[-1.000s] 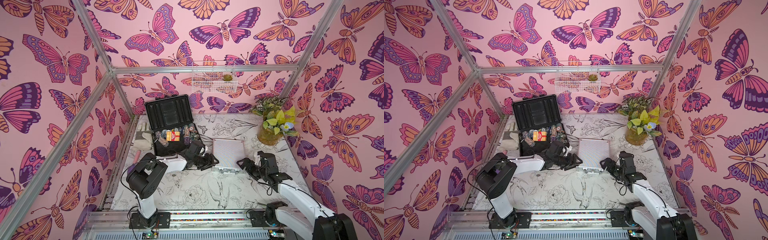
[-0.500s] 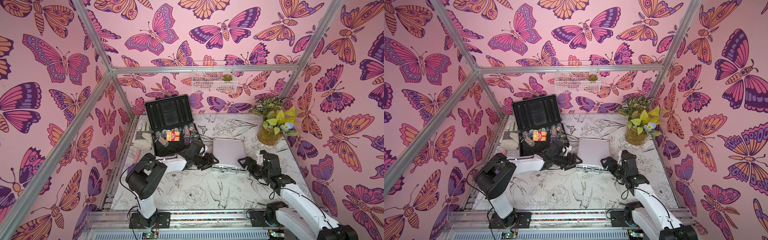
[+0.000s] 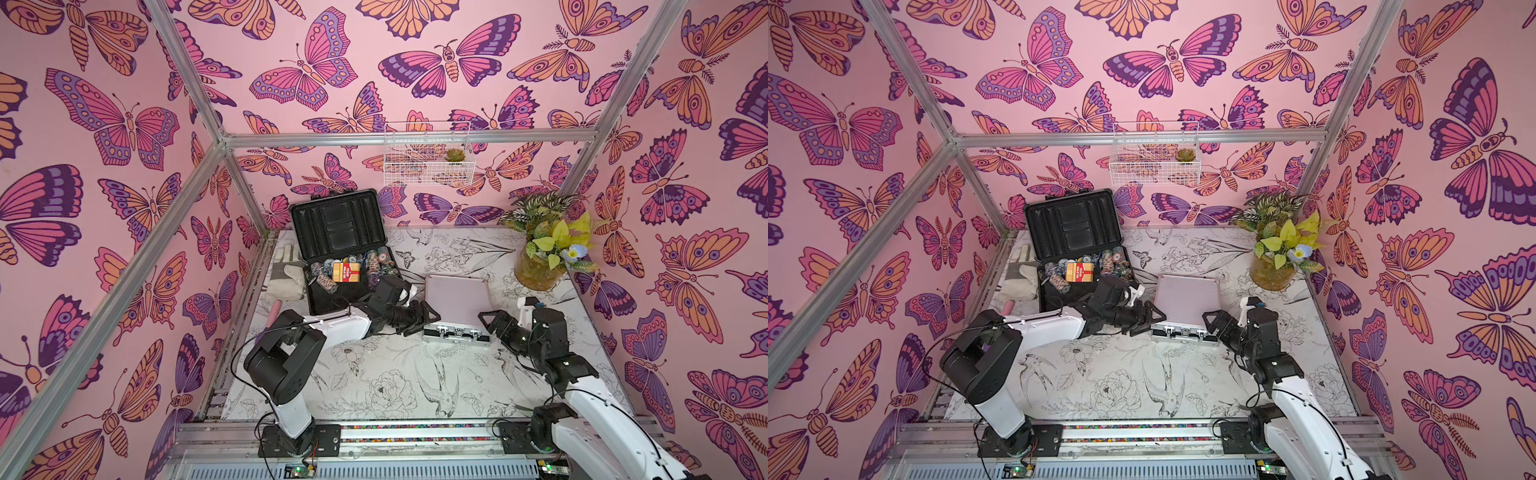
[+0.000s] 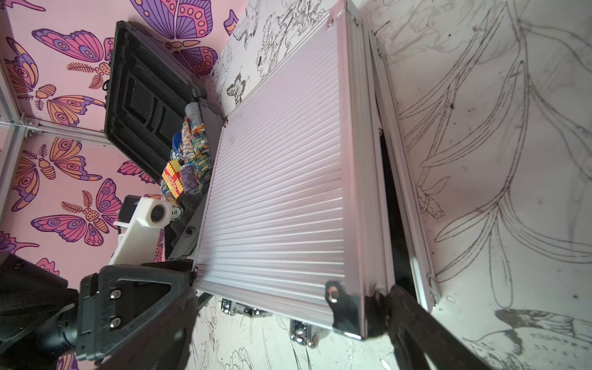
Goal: Open the poker set cases
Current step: Open the case lid on the poker set case.
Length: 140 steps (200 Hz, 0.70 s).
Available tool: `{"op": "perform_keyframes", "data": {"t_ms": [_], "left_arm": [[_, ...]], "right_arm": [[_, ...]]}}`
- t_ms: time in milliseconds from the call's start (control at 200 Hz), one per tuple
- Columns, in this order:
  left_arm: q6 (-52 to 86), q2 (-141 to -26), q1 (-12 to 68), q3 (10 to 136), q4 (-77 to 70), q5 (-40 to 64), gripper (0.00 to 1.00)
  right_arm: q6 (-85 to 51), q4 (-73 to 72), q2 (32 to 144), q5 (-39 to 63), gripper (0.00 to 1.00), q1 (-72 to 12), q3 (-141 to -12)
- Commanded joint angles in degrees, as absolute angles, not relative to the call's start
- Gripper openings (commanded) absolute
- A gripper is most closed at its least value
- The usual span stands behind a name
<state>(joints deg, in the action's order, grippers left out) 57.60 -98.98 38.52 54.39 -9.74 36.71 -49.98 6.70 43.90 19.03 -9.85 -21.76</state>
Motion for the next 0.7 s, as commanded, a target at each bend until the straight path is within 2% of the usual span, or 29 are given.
{"op": "perform_keyframes", "data": {"t_ms": [0, 381, 696], "left_arm": [[57.51, -96.62, 38.06, 58.18, -10.34, 38.67, 0.69], [57.40, -98.75, 35.69, 72.05, -2.79, 39.59, 0.70], [59.32, -106.90, 33.88, 84.04, -1.51, 40.24, 0.71]], "right_arm": [[-50.31, 7.25, 43.78, 18.24, 0.93, -9.77, -25.36], [-50.54, 10.69, 47.09, 10.88, 0.93, -9.34, -36.66], [-49.17, 12.23, 53.30, 9.50, 0.93, -7.09, -44.60]]}}
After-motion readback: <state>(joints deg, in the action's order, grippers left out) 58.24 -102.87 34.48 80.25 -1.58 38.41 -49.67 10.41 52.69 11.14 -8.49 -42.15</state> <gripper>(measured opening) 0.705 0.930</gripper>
